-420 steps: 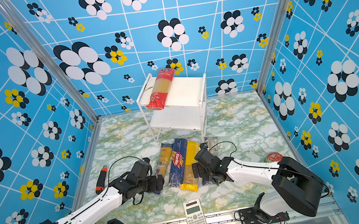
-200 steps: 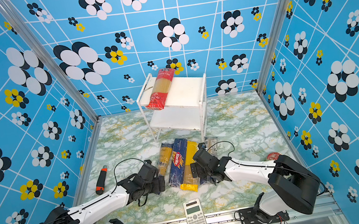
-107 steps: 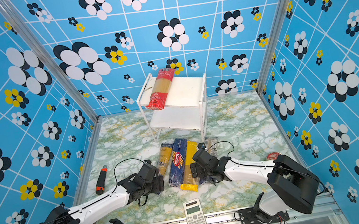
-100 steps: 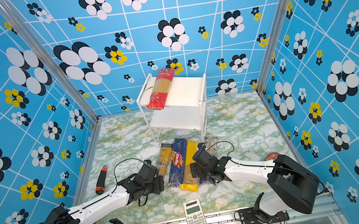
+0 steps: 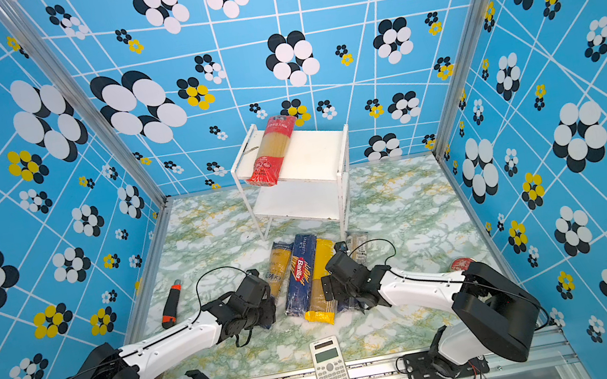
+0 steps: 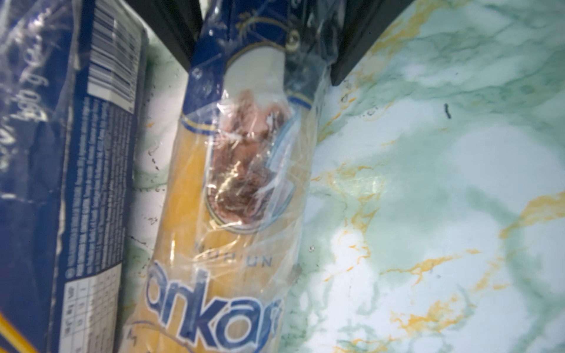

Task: Place and organize the pasta boxes and bags onto the shelf
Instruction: 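Close the left gripper on the blue-and-yellow spaghetti bag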

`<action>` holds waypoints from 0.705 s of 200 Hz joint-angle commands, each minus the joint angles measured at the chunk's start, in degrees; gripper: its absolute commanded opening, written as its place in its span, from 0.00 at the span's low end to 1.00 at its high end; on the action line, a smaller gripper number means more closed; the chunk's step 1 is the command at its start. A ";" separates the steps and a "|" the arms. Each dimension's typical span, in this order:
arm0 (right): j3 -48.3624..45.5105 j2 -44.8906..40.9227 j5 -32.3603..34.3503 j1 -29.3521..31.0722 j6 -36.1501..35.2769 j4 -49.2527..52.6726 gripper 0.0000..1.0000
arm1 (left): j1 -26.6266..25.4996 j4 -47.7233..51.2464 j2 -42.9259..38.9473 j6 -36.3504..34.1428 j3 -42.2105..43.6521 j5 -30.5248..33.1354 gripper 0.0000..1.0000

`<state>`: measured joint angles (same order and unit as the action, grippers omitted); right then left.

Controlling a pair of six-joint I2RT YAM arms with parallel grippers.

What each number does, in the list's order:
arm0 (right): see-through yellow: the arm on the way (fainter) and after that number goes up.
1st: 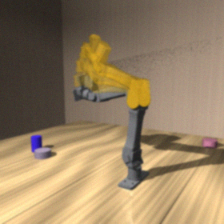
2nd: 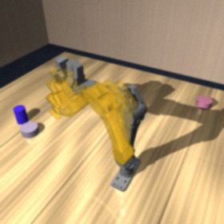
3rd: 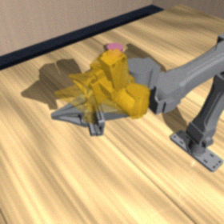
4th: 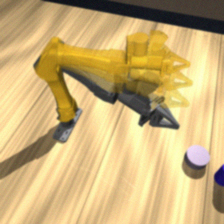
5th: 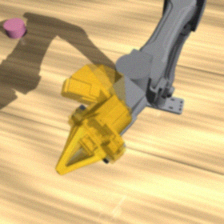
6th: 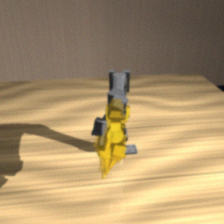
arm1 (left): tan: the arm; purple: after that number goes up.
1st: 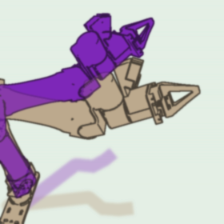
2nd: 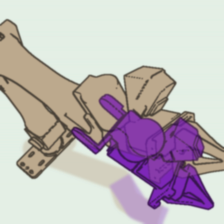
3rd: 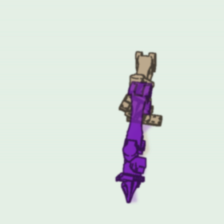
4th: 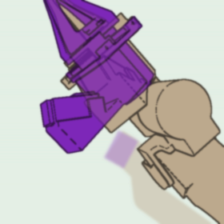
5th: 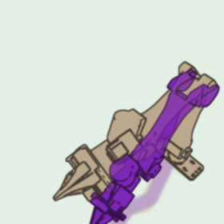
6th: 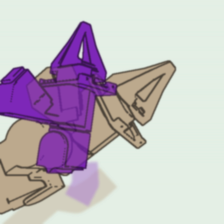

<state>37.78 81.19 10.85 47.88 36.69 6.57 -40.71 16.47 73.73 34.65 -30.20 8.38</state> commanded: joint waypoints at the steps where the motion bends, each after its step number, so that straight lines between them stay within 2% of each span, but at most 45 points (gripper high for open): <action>1: -0.31 1.60 -3.15 0.86 0.58 -0.41 0.99 | -0.25 3.03 1.15 0.01 -0.72 -0.56 0.56; 59: -0.79 1.30 -2.79 0.90 0.49 -0.40 0.99 | -0.25 3.64 0.99 0.23 -1.11 -1.11 0.44; 62: -0.79 1.26 -2.78 0.90 0.49 -0.41 0.99 | -0.25 3.78 0.85 0.22 -1.16 -1.09 0.39; 83: -0.87 0.96 -2.79 0.90 0.40 -0.34 0.99 | -0.25 4.09 -0.05 -0.21 -1.44 -1.45 0.22; 141: -1.12 -0.75 -2.25 0.90 -0.10 0.60 0.99 | -0.16 7.99 -2.86 -1.54 -4.20 -2.83 0.15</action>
<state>37.76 81.01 11.00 47.90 36.67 6.59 -40.95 18.83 72.64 34.48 -32.56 7.11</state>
